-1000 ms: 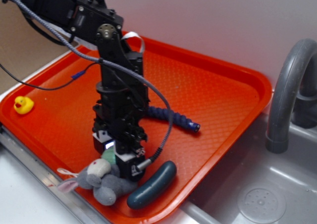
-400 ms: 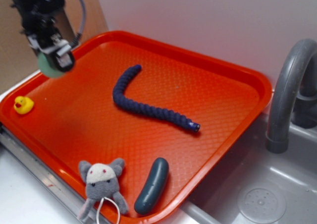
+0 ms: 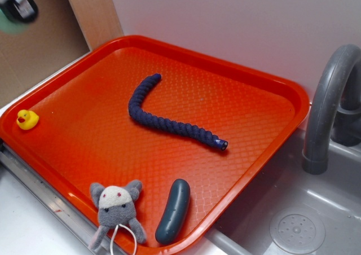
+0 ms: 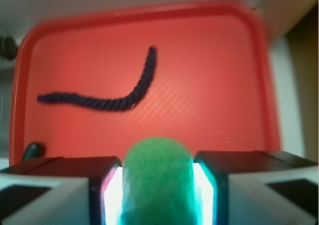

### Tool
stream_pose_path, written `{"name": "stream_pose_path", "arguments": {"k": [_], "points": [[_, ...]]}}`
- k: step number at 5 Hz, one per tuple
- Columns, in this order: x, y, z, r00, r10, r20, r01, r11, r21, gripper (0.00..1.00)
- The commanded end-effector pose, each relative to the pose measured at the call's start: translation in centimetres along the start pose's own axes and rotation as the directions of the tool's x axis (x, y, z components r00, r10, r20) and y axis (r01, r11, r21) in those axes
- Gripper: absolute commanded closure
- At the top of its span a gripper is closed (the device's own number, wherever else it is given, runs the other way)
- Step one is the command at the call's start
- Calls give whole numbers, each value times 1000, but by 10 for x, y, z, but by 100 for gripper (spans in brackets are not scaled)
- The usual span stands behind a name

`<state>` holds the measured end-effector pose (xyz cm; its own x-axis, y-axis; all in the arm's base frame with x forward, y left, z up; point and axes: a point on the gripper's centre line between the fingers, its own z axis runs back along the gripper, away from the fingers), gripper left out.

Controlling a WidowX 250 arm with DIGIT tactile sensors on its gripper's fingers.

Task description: Grab the green ball.

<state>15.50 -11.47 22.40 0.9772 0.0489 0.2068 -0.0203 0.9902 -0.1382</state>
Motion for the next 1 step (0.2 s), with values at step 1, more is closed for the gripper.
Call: {"name": "stream_pose_path", "arguments": {"k": [1], "points": [[-5, 12, 12, 991, 63, 116, -58, 997, -48, 100]]}}
